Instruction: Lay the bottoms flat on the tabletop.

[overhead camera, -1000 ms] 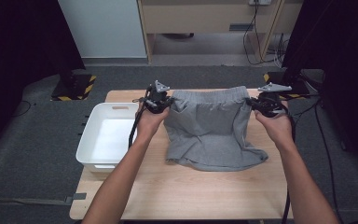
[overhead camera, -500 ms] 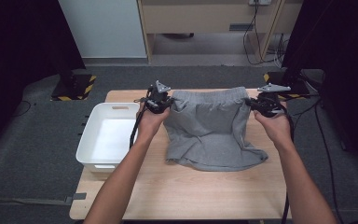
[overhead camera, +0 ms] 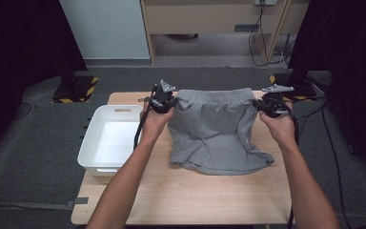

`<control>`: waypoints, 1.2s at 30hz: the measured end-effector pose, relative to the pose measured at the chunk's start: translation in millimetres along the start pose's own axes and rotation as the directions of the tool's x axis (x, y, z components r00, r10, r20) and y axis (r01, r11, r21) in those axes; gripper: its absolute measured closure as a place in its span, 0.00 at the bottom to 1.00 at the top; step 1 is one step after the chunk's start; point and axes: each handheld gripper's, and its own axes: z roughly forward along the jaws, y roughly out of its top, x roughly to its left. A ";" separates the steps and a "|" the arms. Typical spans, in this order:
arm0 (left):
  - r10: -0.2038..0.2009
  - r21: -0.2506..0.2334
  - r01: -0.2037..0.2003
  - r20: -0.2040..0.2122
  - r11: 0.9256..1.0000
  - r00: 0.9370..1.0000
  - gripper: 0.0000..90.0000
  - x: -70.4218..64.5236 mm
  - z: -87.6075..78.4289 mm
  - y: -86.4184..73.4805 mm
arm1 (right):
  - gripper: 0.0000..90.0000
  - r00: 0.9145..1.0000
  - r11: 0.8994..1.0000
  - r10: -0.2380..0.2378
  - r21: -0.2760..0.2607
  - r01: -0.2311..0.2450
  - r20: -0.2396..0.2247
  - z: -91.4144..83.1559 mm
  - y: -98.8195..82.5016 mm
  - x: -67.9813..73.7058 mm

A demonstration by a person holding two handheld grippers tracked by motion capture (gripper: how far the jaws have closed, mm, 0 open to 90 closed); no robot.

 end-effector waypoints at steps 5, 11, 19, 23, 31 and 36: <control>-0.045 0.004 0.045 -0.038 0.999 0.998 0.60 3.7 7.7 -0.3 | 0.58 0.997 0.998 0.053 -0.018 -0.052 0.061 15.2 6.8 7.8; -0.079 0.012 0.079 0.004 0.997 0.997 0.54 7.7 -0.7 -6.0 | 0.56 0.999 0.999 0.033 0.032 -0.034 0.041 18.5 3.3 12.1; -0.086 0.022 0.084 0.065 0.996 0.994 0.50 0.2 -12.8 -12.7 | 0.50 0.999 0.997 0.032 0.067 -0.032 0.012 13.9 -8.1 16.6; -0.080 0.017 0.079 0.095 0.997 0.992 0.47 -6.8 -14.7 -14.7 | 0.47 0.999 0.997 0.039 0.067 -0.039 -0.002 12.4 -10.3 18.5; -0.053 0.039 0.046 0.173 0.998 0.984 0.31 -27.6 -18.4 -25.3 | 0.34 0.998 0.997 0.030 0.068 -0.027 -0.054 1.2 -16.3 25.2; -0.047 0.029 0.042 0.204 0.999 0.978 0.20 -41.0 -24.9 -39.1 | 0.42 0.997 0.998 0.033 0.057 -0.029 -0.070 -11.8 -29.0 29.2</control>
